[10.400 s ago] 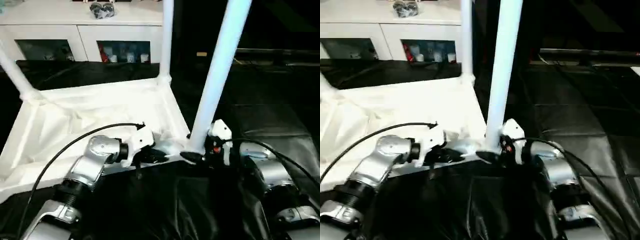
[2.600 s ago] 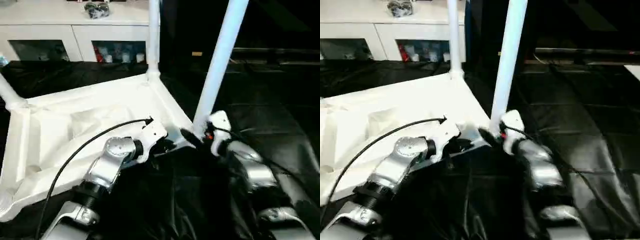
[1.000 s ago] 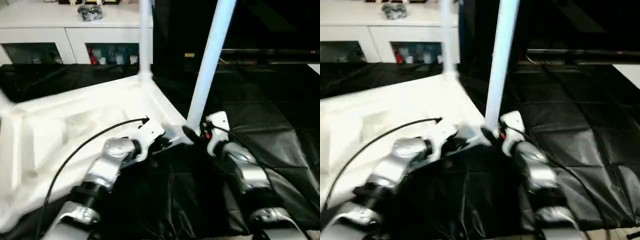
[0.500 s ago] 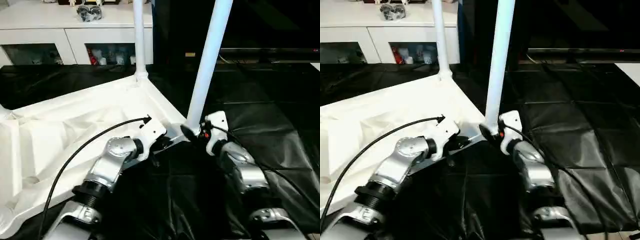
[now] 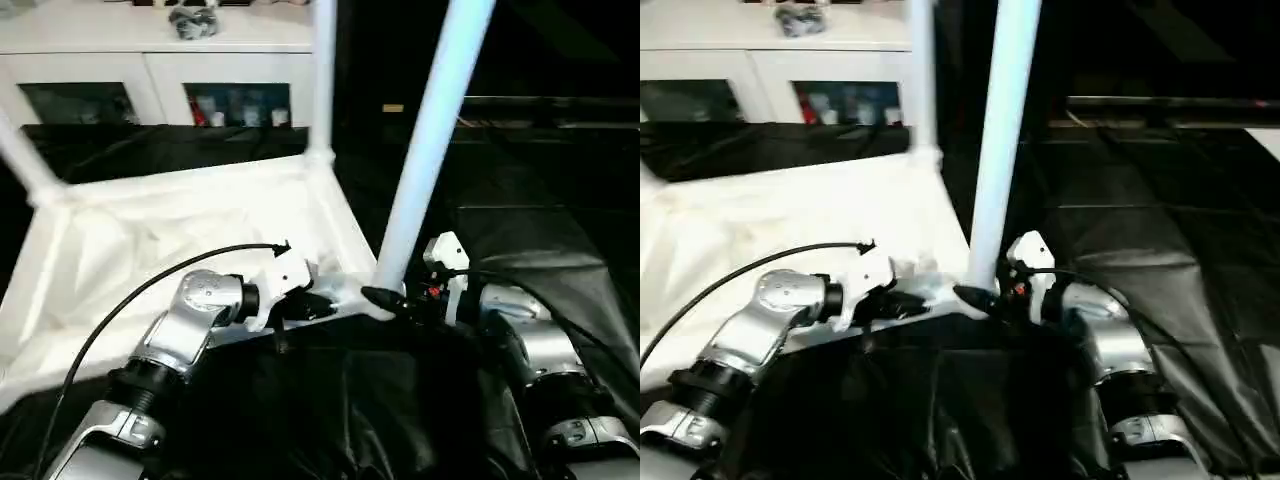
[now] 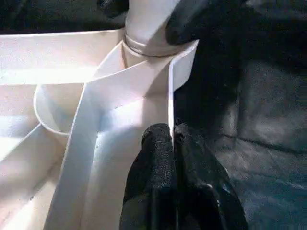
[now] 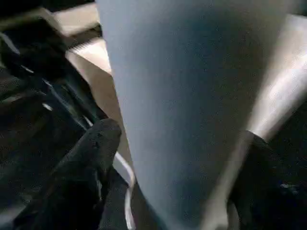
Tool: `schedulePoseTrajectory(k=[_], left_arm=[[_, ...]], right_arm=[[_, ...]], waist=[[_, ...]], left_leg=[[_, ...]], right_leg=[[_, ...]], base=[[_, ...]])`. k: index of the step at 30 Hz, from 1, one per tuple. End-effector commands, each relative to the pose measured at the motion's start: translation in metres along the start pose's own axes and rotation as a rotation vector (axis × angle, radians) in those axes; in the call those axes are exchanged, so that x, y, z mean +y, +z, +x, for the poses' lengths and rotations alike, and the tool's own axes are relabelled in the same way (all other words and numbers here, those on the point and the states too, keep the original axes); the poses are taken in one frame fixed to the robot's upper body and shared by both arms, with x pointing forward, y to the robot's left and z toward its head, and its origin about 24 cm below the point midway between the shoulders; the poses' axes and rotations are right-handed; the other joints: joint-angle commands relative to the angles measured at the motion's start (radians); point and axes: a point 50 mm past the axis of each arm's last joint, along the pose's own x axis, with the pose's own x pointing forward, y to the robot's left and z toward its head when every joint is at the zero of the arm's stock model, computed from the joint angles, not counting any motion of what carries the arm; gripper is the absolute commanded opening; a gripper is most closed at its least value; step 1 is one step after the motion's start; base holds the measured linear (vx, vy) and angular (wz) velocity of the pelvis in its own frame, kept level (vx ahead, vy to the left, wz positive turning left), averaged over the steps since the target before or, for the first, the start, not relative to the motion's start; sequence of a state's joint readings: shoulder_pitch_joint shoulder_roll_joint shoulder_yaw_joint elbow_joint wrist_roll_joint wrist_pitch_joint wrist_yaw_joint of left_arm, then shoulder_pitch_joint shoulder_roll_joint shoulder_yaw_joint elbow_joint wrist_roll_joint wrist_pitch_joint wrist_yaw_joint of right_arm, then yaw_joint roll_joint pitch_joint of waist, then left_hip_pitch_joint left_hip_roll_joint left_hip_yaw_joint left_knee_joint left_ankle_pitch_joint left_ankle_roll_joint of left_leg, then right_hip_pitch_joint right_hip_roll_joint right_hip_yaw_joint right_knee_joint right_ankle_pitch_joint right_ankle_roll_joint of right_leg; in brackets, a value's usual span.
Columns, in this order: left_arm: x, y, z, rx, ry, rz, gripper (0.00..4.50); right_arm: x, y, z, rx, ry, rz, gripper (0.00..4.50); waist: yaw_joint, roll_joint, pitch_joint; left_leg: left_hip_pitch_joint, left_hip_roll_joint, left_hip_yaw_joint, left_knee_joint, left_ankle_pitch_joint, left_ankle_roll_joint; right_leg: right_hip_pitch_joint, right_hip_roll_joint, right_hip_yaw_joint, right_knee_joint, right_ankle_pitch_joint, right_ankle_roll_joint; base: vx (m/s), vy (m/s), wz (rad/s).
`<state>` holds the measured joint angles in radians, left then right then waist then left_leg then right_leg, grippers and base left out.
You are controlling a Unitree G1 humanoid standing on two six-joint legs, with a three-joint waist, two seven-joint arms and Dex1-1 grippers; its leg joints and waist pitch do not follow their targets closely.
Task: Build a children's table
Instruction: Rotate leg to tighten
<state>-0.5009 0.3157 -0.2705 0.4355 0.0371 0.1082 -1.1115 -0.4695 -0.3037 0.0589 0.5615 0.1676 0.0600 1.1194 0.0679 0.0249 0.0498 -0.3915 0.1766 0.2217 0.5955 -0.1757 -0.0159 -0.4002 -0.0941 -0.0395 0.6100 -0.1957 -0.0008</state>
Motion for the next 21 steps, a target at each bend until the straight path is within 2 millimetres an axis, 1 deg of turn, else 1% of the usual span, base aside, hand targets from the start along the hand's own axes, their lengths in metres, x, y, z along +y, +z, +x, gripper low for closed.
schedulePoseTrajectory(k=[1, 2, 3, 4, 5, 6, 7, 8, 9, 10, 11, 12, 13, 14, 16, 17, 18, 19, 20, 21], left_arm=[[0.002, 0.014, 0.000, -0.048, 0.003, 0.055, 0.00], [0.002, 0.014, -0.001, -0.049, -0.002, 0.053, 0.00], [0.002, 0.013, -0.002, -0.048, -0.009, 0.051, 0.00], [0.002, 0.013, -0.002, -0.047, -0.019, 0.050, 0.00], [0.002, 0.013, -0.002, -0.046, -0.022, 0.050, 0.00], [0.001, 0.012, -0.003, -0.044, -0.032, 0.048, 0.00], [0.001, 0.011, -0.003, -0.041, -0.038, 0.048, 0.00], [0.001, 0.011, -0.004, -0.039, -0.042, 0.046, 0.00], [0.001, 0.010, -0.005, -0.038, -0.044, 0.043, 0.00], [0.001, 0.009, -0.005, -0.037, -0.045, 0.042, 0.00], [0.001, 0.008, -0.006, -0.034, -0.045, 0.040, 0.00], [0.001, 0.007, -0.006, -0.033, -0.040, 0.036, 0.00], [0.001, 0.007, -0.006, -0.033, -0.040, 0.036, 0.00], [0.000, 0.005, -0.006, -0.034, -0.031, 0.028, 0.00], [0.000, 0.004, -0.006, -0.037, -0.026, 0.025, 0.00], [-0.001, 0.006, -0.004, -0.058, -0.013, 0.011, 0.00], [-0.001, 0.006, -0.004, -0.060, -0.010, 0.009, 0.00], [-0.001, 0.007, -0.003, -0.065, -0.005, 0.005, 0.00], [-0.001, 0.008, -0.002, -0.068, 0.000, 0.002, 0.00], [0.003, 0.009, 0.001, -0.069, 0.052, 0.001, 0.00]], right_arm=[[0.012, -0.006, 0.006, 0.034, 0.115, 0.013, 3.03], [0.013, -0.007, 0.005, 0.045, 0.134, 0.012, 2.83], [0.014, -0.007, 0.004, 0.056, 0.152, 0.010, 2.83], [0.015, -0.008, 0.003, 0.069, 0.169, 0.008, 2.73], [0.015, -0.008, 0.003, 0.072, 0.174, 0.008, 2.69], [0.016, -0.009, 0.002, 0.083, 0.187, 0.005, 2.69], [0.017, -0.009, 0.002, 0.091, 0.200, 0.003, 2.49], [0.018, -0.009, 0.003, 0.096, 0.209, 0.001, 2.40], [0.019, -0.010, 0.003, 0.101, 0.219, 0.000, 2.36], [0.020, -0.010, 0.003, 0.104, 0.224, 0.000, 2.32], [0.021, -0.011, 0.002, 0.110, 0.234, 0.000, 2.22], [0.022, -0.012, 0.002, 0.116, 0.242, 0.004, 2.22], [0.022, -0.012, 0.002, 0.116, 0.242, 0.004, 2.08], [0.023, -0.013, 0.002, 0.122, 0.248, 0.006, 2.06], [0.024, -0.014, 0.002, 0.124, 0.250, 0.007, 2.05], [0.025, -0.014, 0.004, 0.113, 0.246, 0.019, 2.02], [0.026, -0.014, 0.005, 0.110, 0.243, 0.023, 2.02], [0.026, -0.014, 0.006, 0.103, 0.236, 0.032, 2.00], [0.026, -0.015, 0.007, 0.096, 0.230, 0.041, 1.99], [0.028, -0.017, 0.010, 0.079, 0.197, 0.050, 1.99]], waist=[[0.001, 0.002, -0.061], [0.001, 0.010, -0.061], [0.001, 0.007, -0.062], [0.002, 0.003, -0.062], [0.004, 0.004, -0.063], [0.005, 0.002, -0.063], [0.006, 0.003, -0.064], [0.007, -0.002, -0.063], [0.009, 0.000, -0.064], [0.009, -0.004, -0.064], [0.010, -0.007, -0.062], [0.011, -0.010, -0.063], [0.012, -0.006, -0.062], [0.012, -0.011, -0.062], [0.013, -0.010, -0.062], [0.014, -0.002, -0.062], [0.013, -0.005, -0.062], [0.013, -0.006, -0.063], [0.012, -0.004, -0.062], [0.012, -0.001, -0.061]], left_leg=[[0.033, 0.063, -0.035, -0.080, -0.285, 0.021], [0.034, 0.063, -0.034, -0.081, -0.292, 0.011], [0.034, 0.062, -0.035, -0.080, -0.293, 0.009], [0.033, 0.061, -0.035, -0.079, -0.287, 0.009], [0.032, 0.061, -0.035, -0.079, -0.283, 0.011], [0.032, 0.061, -0.034, -0.078, -0.277, 0.015], [0.032, 0.061, -0.035, -0.077, -0.271, 0.016], [0.033, 0.062, -0.033, -0.077, -0.265, 0.022], [0.032, 0.062, -0.034, -0.076, -0.258, 0.023], [0.032, 0.062, -0.033, -0.076, -0.253, 0.025], [0.032, 0.062, -0.033, -0.077, -0.254, 0.026], [0.032, 0.062, -0.033, -0.076, -0.253, 0.027], [0.032, 0.063, -0.033, -0.077, -0.254, 0.025], [0.031, 0.063, -0.034, -0.077, -0.254, 0.025], [0.032, 0.063, -0.034, -0.076, -0.252, 0.025], [0.032, 0.063, -0.034, -0.077, -0.256, 0.022], [0.031, 0.063, -0.035, -0.078, -0.255, 0.021], [0.032, 0.063, -0.034, -0.077, -0.255, 0.022], [0.032, 0.062, -0.034, -0.078, -0.258, 0.022], [0.033, 0.062, -0.035, -0.078, -0.266, 0.020]], right_leg=[[0.032, -0.053, 0.033, -0.072, -0.171, -0.253], [0.030, -0.051, 0.033, -0.074, -0.164, -0.253], [0.031, -0.051, 0.033, -0.072, -0.159, -0.253], [0.033, -0.051, 0.033, -0.071, -0.148, -0.254], [0.034, -0.052, 0.033, -0.070, -0.146, -0.255], [0.033, -0.053, 0.033, -0.071, -0.143, -0.257], [0.035, -0.053, 0.033, -0.069, -0.139, -0.257], [0.033, -0.052, 0.033, -0.070, -0.138, -0.255], [0.034, -0.053, 0.033, -0.068, -0.136, -0.256], [0.033, -0.052, 0.033, -0.069, -0.136, -0.255], [0.032, -0.052, 0.033, -0.070, -0.150, -0.252], [0.032, -0.054, 0.034, -0.069, -0.156, -0.250], [0.032, -0.055, 0.035, -0.071, -0.171, -0.246], [0.032, -0.055, 0.035, -0.071, -0.184, -0.241], [0.031, -0.056, 0.036, -0.073, -0.191, -0.235], [0.030, -0.055, 0.036, -0.073, -0.189, -0.235], [0.032, -0.055, 0.035, -0.072, -0.181, -0.235], [0.031, -0.053, 0.035, -0.072, -0.174, -0.236], [0.030, -0.052, 0.034, -0.072, -0.174, -0.238], [0.030, -0.053, 0.034, -0.073, -0.182, -0.237]], base=[[0.000, 0.000, 0.00], [0.000, 0.000, 0.00], [0.000, 0.000, 0.00], [0.000, 0.000, 0.00], [0.000, 0.000, 0.00], [0.000, 0.000, 0.00], [0.000, 0.000, 0.00], [0.000, 0.000, 0.00], [0.000, 0.000, 0.00], [0.000, 0.000, 0.00], [0.000, 0.000, 0.00], [0.000, 0.000, 0.00], [0.000, 0.000, 0.00], [0.000, 0.000, 0.00], [0.000, 0.000, 0.00], [0.000, 0.000, 0.00], [0.000, 0.000, 0.00], [0.000, 0.000, 0.00], [0.000, 0.000, 0.00], [0.000, 0.000, 0.00]])
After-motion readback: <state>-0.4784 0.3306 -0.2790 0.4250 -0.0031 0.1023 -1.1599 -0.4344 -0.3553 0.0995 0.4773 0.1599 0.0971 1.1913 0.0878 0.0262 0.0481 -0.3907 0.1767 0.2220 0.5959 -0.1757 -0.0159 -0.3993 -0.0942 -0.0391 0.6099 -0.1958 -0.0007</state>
